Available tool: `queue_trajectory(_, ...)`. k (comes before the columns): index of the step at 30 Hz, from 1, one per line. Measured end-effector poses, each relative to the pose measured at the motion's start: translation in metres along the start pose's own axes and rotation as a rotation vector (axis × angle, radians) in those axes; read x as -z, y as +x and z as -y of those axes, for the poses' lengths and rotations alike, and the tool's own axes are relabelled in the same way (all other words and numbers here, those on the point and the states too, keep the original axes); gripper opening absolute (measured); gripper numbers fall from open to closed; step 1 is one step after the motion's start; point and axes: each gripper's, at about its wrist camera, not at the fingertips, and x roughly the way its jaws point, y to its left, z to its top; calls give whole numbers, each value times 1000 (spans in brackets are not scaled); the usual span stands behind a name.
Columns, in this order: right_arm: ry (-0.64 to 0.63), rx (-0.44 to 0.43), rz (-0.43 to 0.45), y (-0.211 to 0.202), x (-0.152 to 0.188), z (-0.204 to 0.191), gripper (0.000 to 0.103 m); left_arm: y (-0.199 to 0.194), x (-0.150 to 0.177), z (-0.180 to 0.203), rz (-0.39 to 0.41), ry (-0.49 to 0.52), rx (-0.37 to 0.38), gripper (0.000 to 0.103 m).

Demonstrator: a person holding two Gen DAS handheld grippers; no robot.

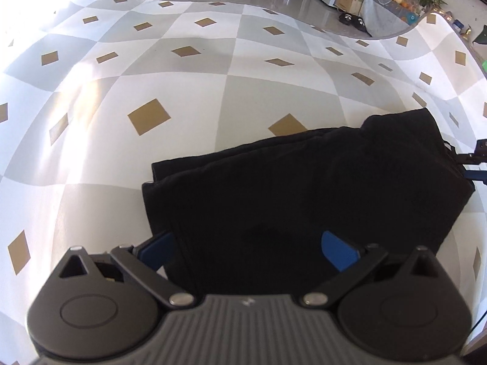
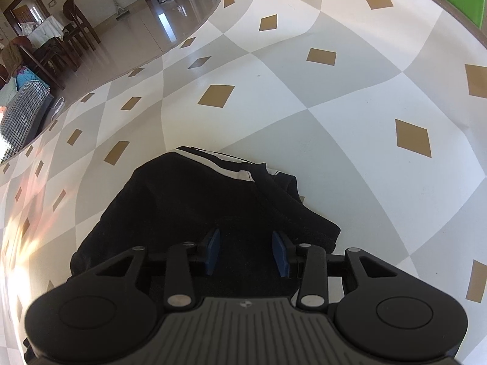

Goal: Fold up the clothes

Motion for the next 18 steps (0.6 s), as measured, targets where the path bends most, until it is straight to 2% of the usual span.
queue_trajectory(2,-16,-39,3,-6,2,-1,39,29,-1,27,-17,36,46,103)
queue_trajectory(4,-26,-71,4,-10,6,-3,40,37,13,44,-32,84,63,103)
queue_trajectory(9,-65,-87,-24,-7,15,-6,40,37,42,67,-30,225,-1,103)
queue_trajectory(14,-185,-4,-75,11,29,-13,41,38,54,73,-11,257,-30,103)
queue_trajectory(18,-317,33,-32,12,42,-24,43,40,57,73,-4,261,-25,103)
